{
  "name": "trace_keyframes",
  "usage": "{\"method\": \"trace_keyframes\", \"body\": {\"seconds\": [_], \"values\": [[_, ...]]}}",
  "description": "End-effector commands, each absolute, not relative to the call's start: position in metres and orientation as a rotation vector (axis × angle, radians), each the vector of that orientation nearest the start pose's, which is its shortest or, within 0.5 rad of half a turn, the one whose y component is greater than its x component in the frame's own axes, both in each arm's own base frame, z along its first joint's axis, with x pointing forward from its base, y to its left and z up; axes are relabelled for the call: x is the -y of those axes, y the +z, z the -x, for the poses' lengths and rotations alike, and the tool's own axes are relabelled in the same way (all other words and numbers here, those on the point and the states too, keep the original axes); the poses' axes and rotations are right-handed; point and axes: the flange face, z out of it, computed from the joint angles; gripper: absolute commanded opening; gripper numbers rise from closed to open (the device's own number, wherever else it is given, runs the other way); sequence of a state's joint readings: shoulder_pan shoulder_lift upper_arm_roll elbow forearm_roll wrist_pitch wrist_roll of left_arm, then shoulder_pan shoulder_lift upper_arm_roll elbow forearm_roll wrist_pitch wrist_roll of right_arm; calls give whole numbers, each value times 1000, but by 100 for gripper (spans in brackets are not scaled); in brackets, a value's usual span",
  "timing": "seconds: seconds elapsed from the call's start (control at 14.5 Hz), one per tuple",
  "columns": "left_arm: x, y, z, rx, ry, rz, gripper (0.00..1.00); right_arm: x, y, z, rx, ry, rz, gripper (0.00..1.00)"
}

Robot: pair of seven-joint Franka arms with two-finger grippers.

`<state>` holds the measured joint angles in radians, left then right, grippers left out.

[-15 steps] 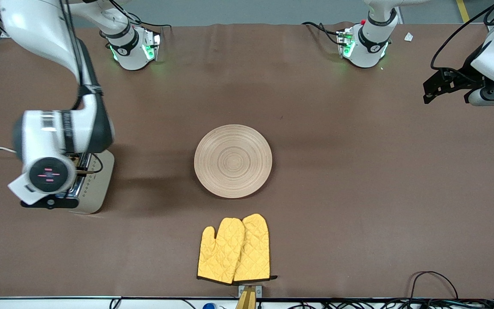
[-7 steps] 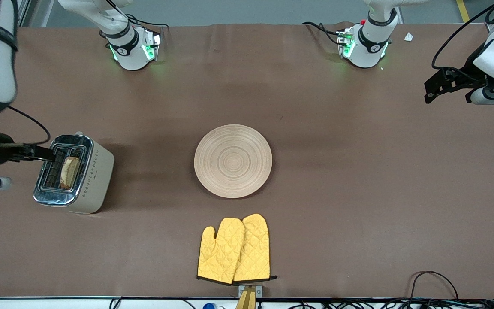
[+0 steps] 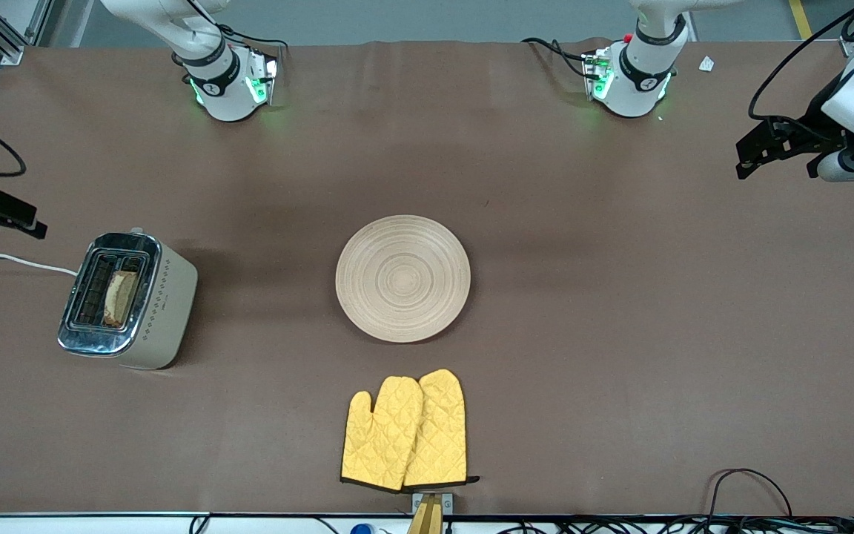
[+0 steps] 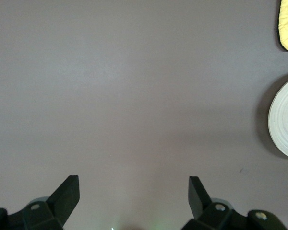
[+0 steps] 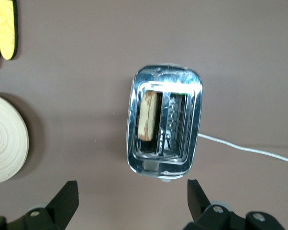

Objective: Move plate and put bread in toaster

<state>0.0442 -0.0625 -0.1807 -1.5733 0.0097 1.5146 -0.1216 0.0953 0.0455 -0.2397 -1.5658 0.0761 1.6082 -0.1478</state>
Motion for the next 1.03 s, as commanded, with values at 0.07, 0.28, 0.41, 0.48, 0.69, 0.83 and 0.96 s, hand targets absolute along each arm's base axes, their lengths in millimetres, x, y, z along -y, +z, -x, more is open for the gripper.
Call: {"method": "trace_keyframes", "body": {"seconds": [0.07,0.28,0.41,0.48,0.69,0.83,0.96], "values": [[73,655,-524,-12,-10,3131,100,71,620,-549,10,-55,3062,100],[73,655,-524,-14,-8,3131,100,71,634,-547,7,-62,3064,100],[70,657,-524,-18,-15,3130,100,71,654,-544,11,-91,3071,100],[69,658,-524,-30,-21,3124,100,72,655,-543,4,-72,3085,100],[69,664,-528,-17,-43,3122,100,80,655,-541,-103,-58,3094,100],[70,667,-528,-22,-46,3119,100,77,655,-541,-118,-57,3095,100],[71,667,-528,-21,-39,3119,100,77,654,-541,-111,-55,3095,100]]}}
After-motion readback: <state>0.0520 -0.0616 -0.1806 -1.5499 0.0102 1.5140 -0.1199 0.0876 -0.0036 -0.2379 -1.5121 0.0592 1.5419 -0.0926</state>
